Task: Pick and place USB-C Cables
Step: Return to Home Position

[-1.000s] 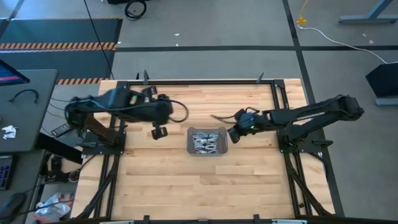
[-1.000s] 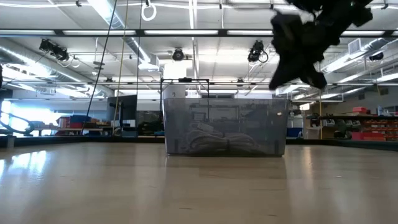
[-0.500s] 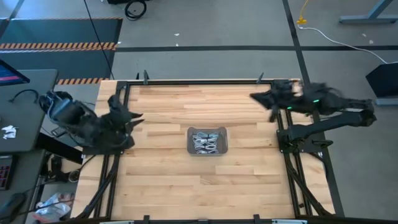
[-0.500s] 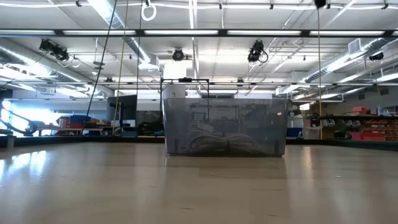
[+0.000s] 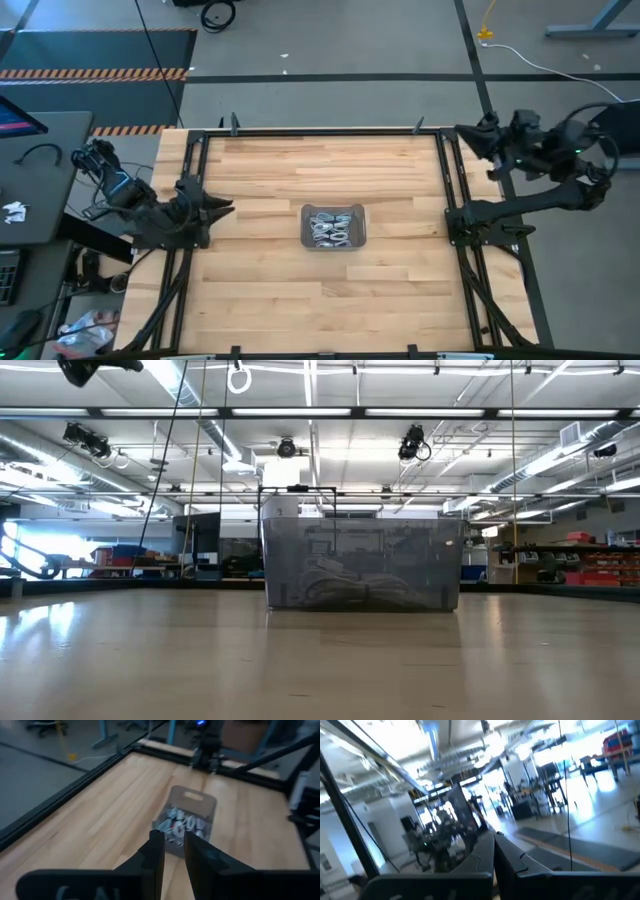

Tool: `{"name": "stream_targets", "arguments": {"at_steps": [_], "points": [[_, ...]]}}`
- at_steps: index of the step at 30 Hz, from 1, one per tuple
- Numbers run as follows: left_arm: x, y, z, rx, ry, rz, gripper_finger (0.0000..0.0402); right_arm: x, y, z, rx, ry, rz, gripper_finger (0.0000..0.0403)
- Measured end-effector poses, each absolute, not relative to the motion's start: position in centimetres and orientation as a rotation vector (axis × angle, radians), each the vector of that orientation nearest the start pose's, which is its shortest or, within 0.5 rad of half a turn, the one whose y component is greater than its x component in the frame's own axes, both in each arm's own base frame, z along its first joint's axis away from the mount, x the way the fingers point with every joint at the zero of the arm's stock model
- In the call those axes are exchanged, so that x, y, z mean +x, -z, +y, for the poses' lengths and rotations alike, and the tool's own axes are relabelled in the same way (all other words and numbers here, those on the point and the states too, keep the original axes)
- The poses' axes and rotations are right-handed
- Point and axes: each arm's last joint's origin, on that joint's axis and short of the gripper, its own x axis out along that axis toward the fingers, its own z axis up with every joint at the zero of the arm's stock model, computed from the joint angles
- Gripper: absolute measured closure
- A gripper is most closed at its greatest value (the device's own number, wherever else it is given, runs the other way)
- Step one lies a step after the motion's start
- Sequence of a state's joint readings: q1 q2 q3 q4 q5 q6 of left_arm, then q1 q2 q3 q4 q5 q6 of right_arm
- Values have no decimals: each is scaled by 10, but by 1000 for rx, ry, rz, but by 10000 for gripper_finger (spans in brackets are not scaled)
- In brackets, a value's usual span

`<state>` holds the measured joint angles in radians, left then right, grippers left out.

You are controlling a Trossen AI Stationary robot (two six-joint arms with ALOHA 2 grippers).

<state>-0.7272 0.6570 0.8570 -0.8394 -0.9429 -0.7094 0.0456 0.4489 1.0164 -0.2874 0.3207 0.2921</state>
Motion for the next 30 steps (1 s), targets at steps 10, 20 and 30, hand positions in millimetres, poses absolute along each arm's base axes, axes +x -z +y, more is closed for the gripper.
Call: {"name": "stream_targets", "arguments": {"at_steps": [10, 20, 30], "points": [[78, -291, -35, -178, -242, 120, 383, 24, -430, 0, 303, -49, -375, 393], [72, -284, -13, -9, -312, -40, 396, 23, -428, 4, 206, -174, -341, 392], [72, -291, 7, 140, -443, -93, 398, 21, -420, 4, 131, -153, -277, 392]]}}
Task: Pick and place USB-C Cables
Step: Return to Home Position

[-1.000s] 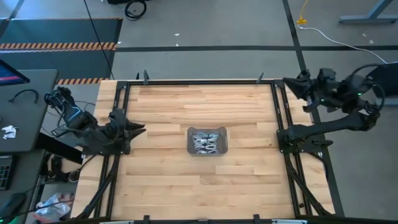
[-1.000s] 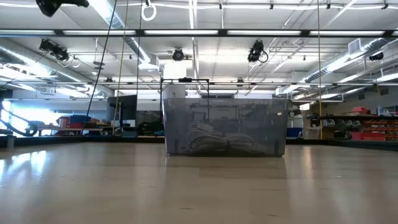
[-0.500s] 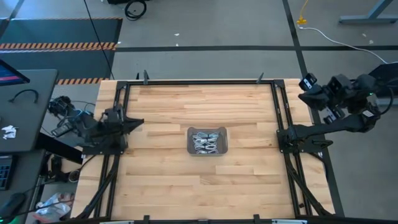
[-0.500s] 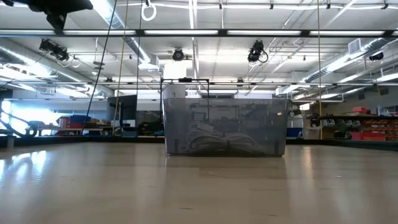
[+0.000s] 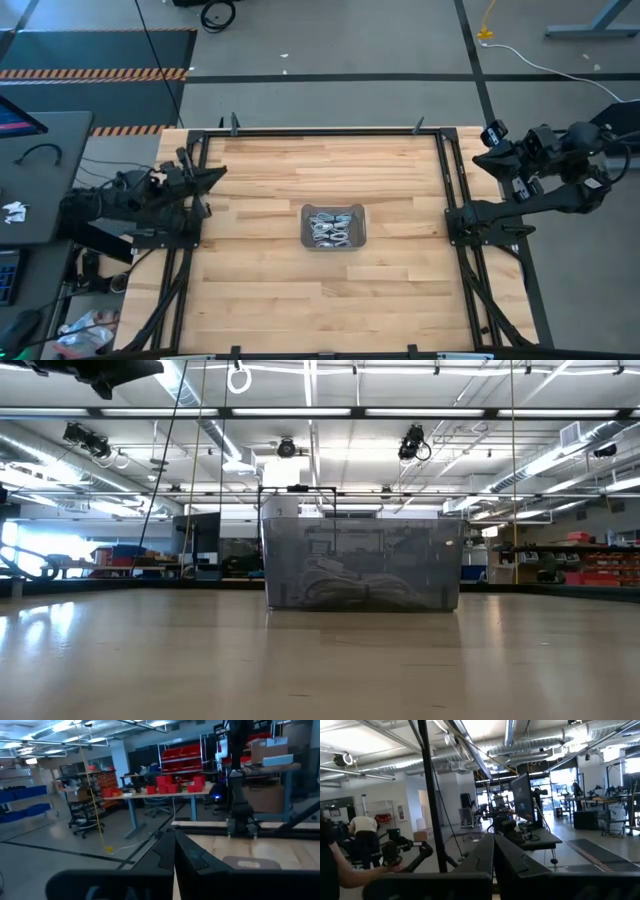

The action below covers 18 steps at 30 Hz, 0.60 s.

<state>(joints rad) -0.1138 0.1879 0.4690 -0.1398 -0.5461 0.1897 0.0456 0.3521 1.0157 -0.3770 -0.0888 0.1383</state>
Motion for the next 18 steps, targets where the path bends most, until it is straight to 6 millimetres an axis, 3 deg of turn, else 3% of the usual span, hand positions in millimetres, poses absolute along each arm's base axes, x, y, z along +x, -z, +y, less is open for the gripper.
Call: {"name": "stream_targets", "arguments": {"at_steps": [4, 9, 13, 18], "points": [[73, -288, 13, 115, -424, -74, 398, 4, -413, 3, 132, -145, -262, 392], [75, -277, 14, -39, -261, 10, 398, -17, -400, 1, 137, -111, -285, 392], [74, -271, 15, -124, -228, 63, 398, -13, -378, 1, 163, -115, -250, 392], [77, -261, 16, -157, -234, 107, 398, 12, -337, 2, 187, -112, -168, 391]]}}
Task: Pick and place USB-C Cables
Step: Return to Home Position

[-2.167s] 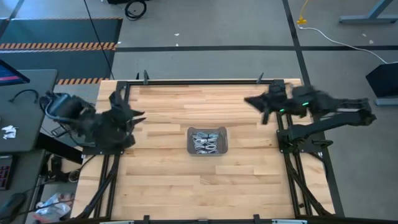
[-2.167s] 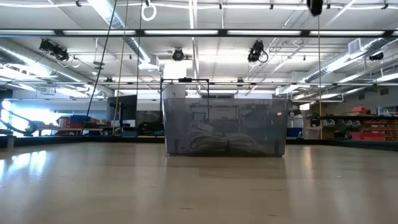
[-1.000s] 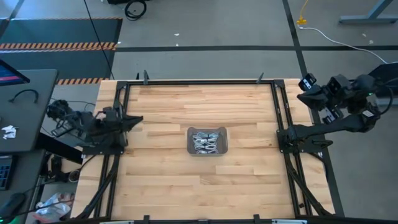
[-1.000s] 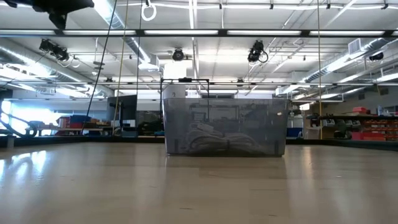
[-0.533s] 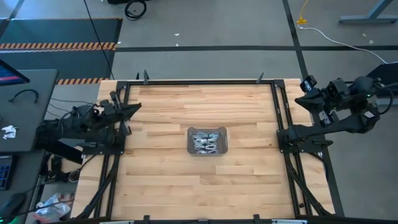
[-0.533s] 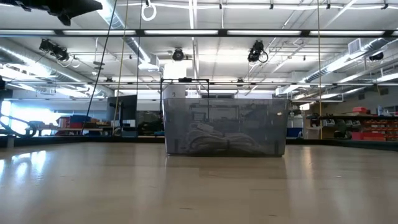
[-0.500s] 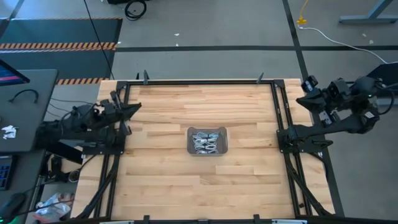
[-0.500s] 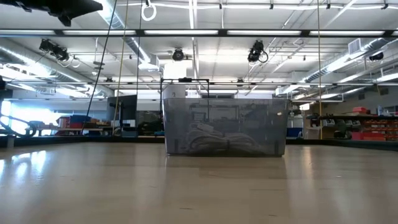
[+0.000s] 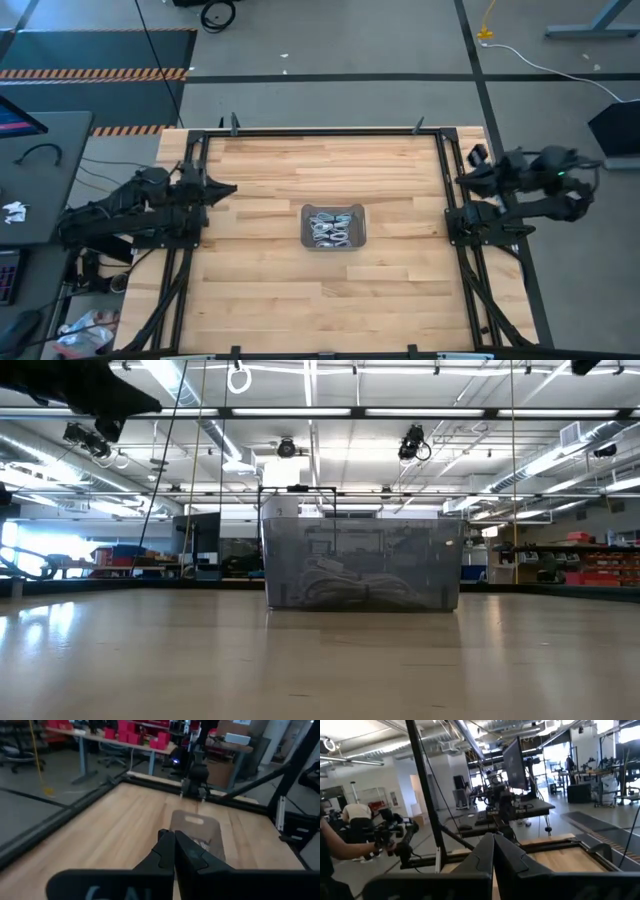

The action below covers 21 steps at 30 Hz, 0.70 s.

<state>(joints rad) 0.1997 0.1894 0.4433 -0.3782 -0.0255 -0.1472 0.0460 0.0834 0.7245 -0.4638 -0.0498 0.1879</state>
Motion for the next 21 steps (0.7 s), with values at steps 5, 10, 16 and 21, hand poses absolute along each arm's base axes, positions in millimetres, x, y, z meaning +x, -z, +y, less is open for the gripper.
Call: {"name": "stream_targets", "arguments": {"at_steps": [5, 10, 16, 21], "points": [[88, -237, 17, -253, -168, 104, 398, 33, -303, 4, 180, -138, -193, 391], [95, -219, 18, -347, -183, 88, 397, 54, -274, 5, 179, -160, -168, 391], [95, -217, 19, -500, -229, 68, 397, 78, -231, 6, 171, -150, -89, 391], [95, -217, 19, -477, -228, 71, 397, 90, -198, 6, 161, -111, -39, 391]]}}
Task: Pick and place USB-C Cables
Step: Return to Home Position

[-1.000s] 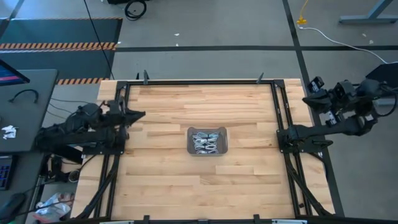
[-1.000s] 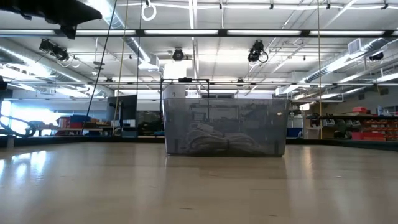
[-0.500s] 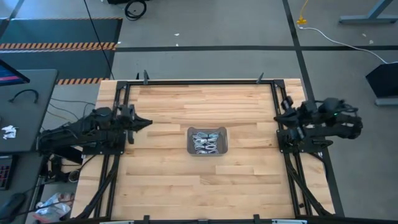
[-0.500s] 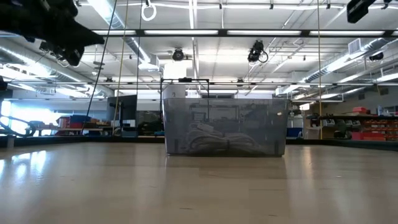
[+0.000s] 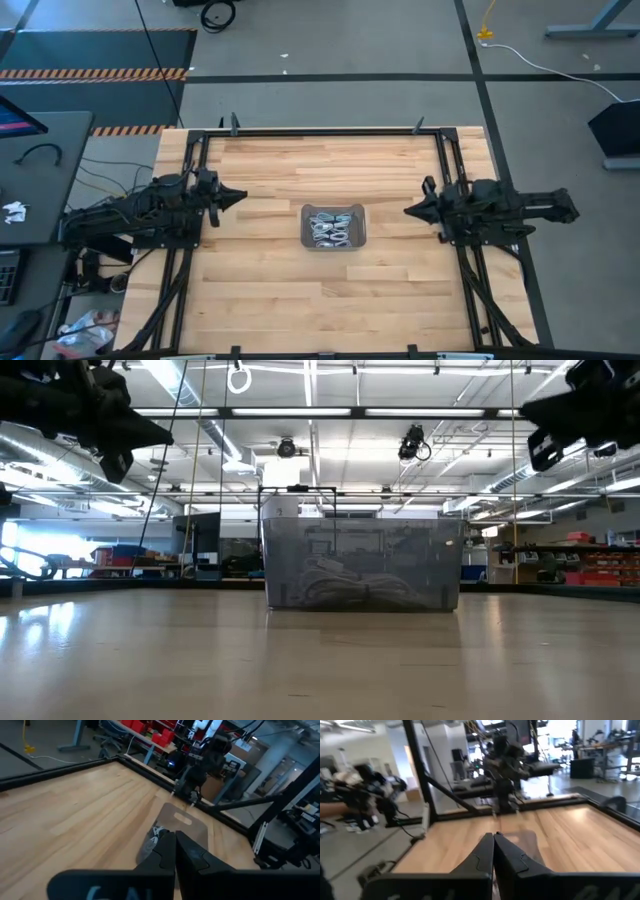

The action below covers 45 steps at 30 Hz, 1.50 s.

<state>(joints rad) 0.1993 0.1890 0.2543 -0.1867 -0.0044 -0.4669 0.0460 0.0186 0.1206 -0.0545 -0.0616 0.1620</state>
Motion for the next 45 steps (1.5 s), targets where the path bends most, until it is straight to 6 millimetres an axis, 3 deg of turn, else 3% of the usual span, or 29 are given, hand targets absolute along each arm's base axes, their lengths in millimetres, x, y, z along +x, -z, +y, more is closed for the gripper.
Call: {"name": "stream_targets", "arguments": {"at_steps": [6, 10, 15, 21, 28, 35, 41, 45], "points": [[95, -215, 19, -357, -227, 103, 397, 94, -181, 5, 92, -66, -7, 392], [94, -210, 19, -183, -222, 178, 397, 94, -181, 5, 47, -65, -5, 392], [95, -212, 20, -139, -231, 161, 397, 94, -181, 5, 41, -66, -3, 392], [96, -232, 11, 193, 92, -40, 394, 94, -181, 5, 41, -65, -5, 392], [96, -216, 13, 35, 30, 127, 393, 94, -182, 5, 41, -66, -13, 392], [97, -216, 14, 74, -12, 107, 393, 94, -184, 5, 41, -66, -38, 392], [108, -181, 11, 85, 25, -43, 393, 94, -185, 5, 42, -67, -46, 392], [109, -174, 9, 117, -11, -43, 393, 94, -187, 5, 42, -67, -65, 392]]}}
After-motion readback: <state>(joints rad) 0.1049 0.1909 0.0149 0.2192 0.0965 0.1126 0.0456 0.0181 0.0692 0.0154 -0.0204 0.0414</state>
